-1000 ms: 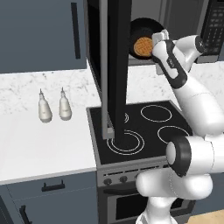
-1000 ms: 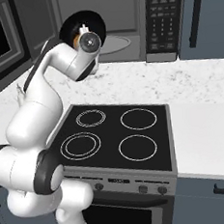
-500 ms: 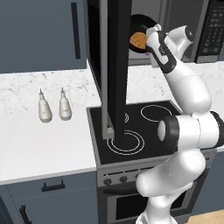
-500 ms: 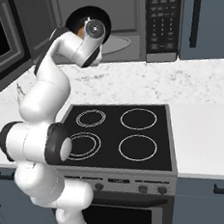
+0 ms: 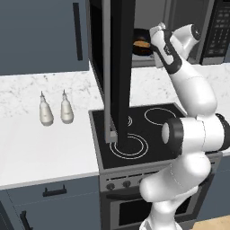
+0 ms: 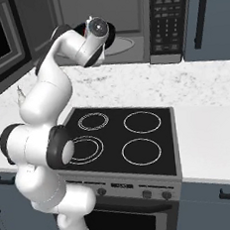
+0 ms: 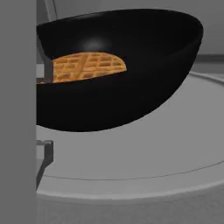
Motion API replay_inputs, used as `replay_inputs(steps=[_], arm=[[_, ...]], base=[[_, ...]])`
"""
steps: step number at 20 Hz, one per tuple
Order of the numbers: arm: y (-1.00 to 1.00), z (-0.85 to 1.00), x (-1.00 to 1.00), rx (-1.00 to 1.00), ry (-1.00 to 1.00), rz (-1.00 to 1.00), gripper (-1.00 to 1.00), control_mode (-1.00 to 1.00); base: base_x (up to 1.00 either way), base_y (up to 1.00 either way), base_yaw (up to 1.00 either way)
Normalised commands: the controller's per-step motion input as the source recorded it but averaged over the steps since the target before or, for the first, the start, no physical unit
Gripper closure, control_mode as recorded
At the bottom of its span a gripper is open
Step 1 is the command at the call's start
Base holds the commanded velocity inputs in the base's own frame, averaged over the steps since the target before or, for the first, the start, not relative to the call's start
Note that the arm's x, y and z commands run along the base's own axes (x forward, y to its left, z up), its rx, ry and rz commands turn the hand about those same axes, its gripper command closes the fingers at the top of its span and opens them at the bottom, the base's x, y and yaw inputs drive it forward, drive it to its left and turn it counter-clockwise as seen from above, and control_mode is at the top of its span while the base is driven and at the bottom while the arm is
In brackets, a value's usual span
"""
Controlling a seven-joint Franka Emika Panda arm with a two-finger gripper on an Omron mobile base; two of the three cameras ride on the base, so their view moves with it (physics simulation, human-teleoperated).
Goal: Open the microwave, place the bowl with waffle inside the microwave, then close the microwave door and turn it on.
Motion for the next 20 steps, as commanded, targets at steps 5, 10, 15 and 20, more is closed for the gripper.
replay_inputs(steps=[5, 10, 15, 20], arm=[[0.00, 0.00, -0.42, 0.01, -0.32, 0.07, -1.00, -1.00], [-0.07, -0.03, -0.97, 0.00, -0.27, 0.09, -1.00, -1.00], [-0.16, -0.02, -0.99, -0.11, -0.19, 0.01, -1.00, -1.00], [0.00, 0.02, -0.30, -0.34, -0.05, -0.06, -1.00, -1.00]], base=[[0.00, 0.00, 0.00], [0.00, 0.00, 0.00], [0.00, 0.00, 0.00], [0.00, 0.00, 0.00]])
